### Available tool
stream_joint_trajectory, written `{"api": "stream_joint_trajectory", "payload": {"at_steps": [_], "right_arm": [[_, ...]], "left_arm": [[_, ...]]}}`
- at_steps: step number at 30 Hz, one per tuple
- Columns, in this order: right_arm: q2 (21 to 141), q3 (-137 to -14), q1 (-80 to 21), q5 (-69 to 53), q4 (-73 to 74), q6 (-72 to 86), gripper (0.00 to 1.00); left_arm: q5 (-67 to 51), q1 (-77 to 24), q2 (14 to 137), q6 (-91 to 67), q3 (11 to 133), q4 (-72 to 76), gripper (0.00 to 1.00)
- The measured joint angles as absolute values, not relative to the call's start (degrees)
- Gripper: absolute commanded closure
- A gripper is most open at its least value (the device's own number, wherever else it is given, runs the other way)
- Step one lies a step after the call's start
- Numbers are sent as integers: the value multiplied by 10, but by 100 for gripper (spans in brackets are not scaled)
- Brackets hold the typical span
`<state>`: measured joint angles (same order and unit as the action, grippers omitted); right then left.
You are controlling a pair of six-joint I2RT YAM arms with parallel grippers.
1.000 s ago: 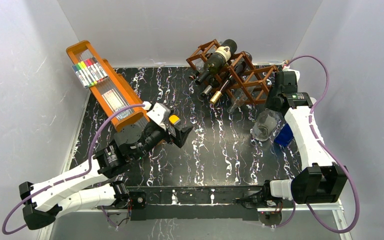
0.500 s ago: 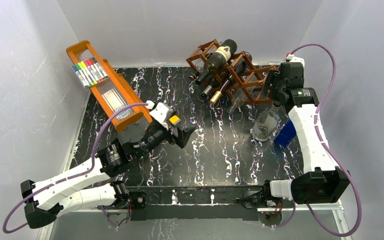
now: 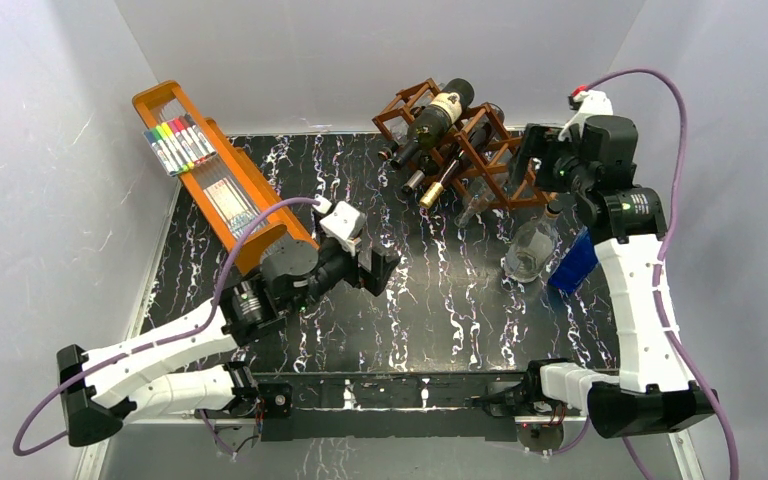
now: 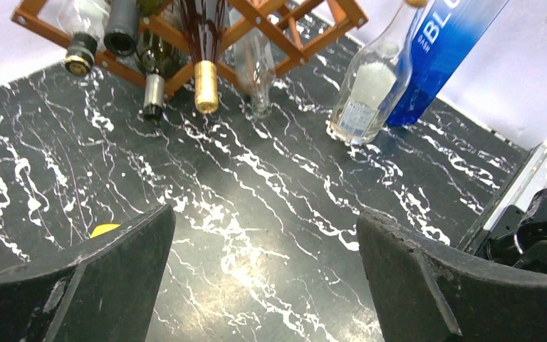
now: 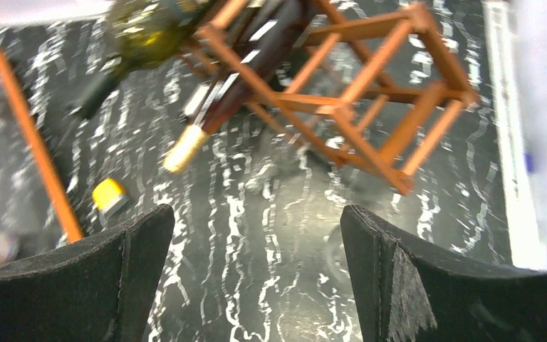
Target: Take the wine bottle off the wine rack
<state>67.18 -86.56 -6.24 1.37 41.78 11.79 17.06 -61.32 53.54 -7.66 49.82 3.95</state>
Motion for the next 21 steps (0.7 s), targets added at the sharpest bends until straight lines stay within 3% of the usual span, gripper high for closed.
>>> {"api": "stream_joint_trajectory", "payload": {"at_steps": [7,11,15,21], "right_arm": [[661,-864,-152,-80,387,96,2],[661,-853,-197,-119,369,97,2],[661,-808,-233,-126,357,98,2],[654,-766,-237,-83,360,96,2]], "left_arm": [[153,-583,588,-105,515,19,2],[83,-491,611,-149,519,15,2],[13,-392,665,-202,541,16,2],[-41,-376,771,-216,627,9,2]]}}
